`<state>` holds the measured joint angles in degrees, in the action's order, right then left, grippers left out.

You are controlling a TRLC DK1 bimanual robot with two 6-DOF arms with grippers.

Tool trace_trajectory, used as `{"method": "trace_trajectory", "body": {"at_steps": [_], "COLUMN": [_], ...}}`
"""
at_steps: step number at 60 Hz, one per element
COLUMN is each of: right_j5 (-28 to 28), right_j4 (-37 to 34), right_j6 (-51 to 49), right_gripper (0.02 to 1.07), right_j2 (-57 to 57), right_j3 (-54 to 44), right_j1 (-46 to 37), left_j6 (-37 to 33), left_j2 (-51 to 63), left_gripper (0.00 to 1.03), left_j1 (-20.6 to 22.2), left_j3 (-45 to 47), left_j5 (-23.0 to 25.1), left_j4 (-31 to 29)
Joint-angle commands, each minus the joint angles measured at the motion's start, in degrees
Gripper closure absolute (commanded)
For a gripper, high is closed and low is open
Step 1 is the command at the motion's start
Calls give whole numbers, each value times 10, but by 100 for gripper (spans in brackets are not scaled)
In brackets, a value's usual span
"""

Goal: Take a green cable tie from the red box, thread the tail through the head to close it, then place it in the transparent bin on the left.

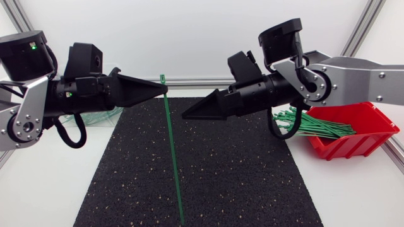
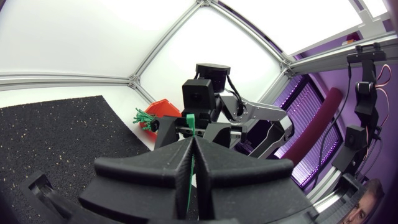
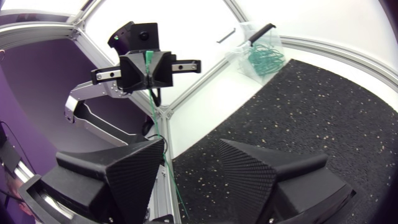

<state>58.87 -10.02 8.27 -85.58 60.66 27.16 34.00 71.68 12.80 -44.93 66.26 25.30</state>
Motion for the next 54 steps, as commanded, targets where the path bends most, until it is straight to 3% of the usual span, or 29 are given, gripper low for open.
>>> {"method": "trace_trajectory", "body": {"at_steps": [1,10,16,27,34,43,48,54], "right_j5": [-27,-78,-137,-251,-297,-310,-307,-334], "right_j4": [-62,-139,-192,-264,-320,-428,-433,-413], "right_j6": [-81,-163,-242,-356,-403,-437,-440,-437], "right_gripper": [21,21,20,19,19,20,25,21], "right_j2": [-4,-14,-29,-49,-70,-114,-110,-93], "right_j3": [34,55,72,104,146,213,208,188], "right_j1": [-5,-4,-4,-4,-8,-4,6,33], "left_j6": [-17,-102,-195,-286,-306,-310,-314,-315], "left_j2": [4,11,23,59,84,108,119,134], "left_gripper": [100,100,100,100,100,100,100,100], "left_j1": [-8,-27,-41,-69,-75,-76,-76,-75], "left_j3": [2,-24,-56,-102,-126,-141,-148,-160], "left_j5": [-4,-4,-9,-11,-10,-11,-11,-15], "left_j4": [-12,-101,-193,-272,-293,-294,-294,-295]}}
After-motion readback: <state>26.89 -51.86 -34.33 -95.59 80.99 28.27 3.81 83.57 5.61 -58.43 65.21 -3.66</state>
